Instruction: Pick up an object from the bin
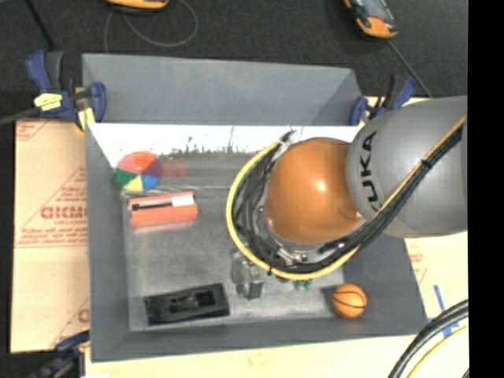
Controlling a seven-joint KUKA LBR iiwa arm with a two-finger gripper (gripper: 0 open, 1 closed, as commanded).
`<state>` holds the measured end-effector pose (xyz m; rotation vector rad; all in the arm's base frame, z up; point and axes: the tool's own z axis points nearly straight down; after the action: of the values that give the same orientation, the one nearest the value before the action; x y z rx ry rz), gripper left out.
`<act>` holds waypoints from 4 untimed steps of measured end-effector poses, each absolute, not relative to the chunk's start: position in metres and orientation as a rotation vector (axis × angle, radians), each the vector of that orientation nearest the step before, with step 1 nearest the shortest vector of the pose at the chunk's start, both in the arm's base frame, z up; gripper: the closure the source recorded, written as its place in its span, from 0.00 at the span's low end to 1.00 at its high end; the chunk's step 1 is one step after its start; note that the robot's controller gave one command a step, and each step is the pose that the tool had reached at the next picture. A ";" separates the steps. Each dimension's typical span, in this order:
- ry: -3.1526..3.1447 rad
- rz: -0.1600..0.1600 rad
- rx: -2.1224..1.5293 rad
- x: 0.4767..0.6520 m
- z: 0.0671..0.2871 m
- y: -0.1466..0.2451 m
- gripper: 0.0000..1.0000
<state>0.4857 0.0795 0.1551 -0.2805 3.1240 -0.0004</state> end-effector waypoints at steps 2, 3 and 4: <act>3.127 0.002 -0.280 0.485 0.154 0.082 0.00; 3.110 -0.002 -0.376 0.491 0.134 0.098 0.00; 3.116 0.000 -0.443 0.493 0.096 0.123 0.00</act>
Offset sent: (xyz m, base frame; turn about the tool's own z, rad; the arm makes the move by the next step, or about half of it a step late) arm 0.0000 0.0000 0.0000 0.0000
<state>0.4930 0.1233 0.0965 -0.4434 3.1156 -0.0004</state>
